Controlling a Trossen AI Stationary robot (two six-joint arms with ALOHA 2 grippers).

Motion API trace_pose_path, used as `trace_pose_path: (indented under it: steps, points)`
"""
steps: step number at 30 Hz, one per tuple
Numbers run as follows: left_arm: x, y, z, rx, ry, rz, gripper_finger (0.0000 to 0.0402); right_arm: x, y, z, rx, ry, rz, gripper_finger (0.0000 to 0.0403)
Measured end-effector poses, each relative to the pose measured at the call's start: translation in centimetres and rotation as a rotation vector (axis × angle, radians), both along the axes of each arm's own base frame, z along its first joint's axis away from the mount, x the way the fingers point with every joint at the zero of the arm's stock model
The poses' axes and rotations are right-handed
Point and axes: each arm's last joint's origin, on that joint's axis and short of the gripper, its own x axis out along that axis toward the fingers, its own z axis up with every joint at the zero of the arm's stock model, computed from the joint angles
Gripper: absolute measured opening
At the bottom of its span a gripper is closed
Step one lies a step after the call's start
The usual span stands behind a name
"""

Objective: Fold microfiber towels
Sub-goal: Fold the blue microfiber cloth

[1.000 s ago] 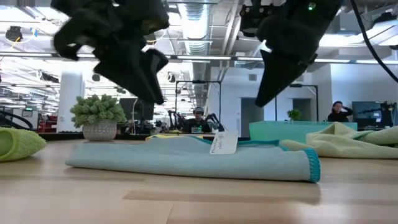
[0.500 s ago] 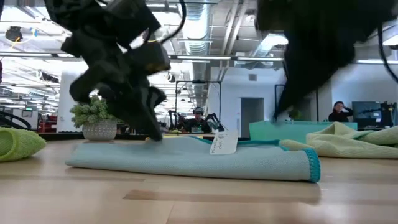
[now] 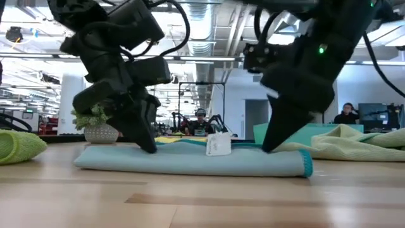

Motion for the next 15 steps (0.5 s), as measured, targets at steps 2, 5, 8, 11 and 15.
trace_pose_path:
  steps: [2, 5, 8, 11, 15]
  points:
    - [0.0, 0.1, 0.6, 0.056, 0.014, 0.032, 0.0000, -0.7, -0.4, 0.9, -0.022, 0.035, -0.003, 0.0003]
    - [0.4, 0.2, 1.1, 0.078, 0.008, 0.031, 0.0000, -0.9, -1.0, 1.5, -0.038, 0.051, -0.004, 0.0003]
    - [1.0, -0.1, 1.7, 0.059, -0.045, -0.008, 0.0000, -0.2, -1.7, 1.8, -0.044, 0.027, 0.028, 0.0003]
    - [1.3, -0.1, 1.9, 0.059, -0.069, -0.022, 0.0000, 0.6, -2.8, 1.6, 0.016, 0.047, 0.077, 0.0002]
    - [1.3, 0.2, 1.4, 0.046, -0.046, -0.028, 0.0000, 1.3, -3.9, 1.6, 0.043, 0.036, 0.092, 0.0001]
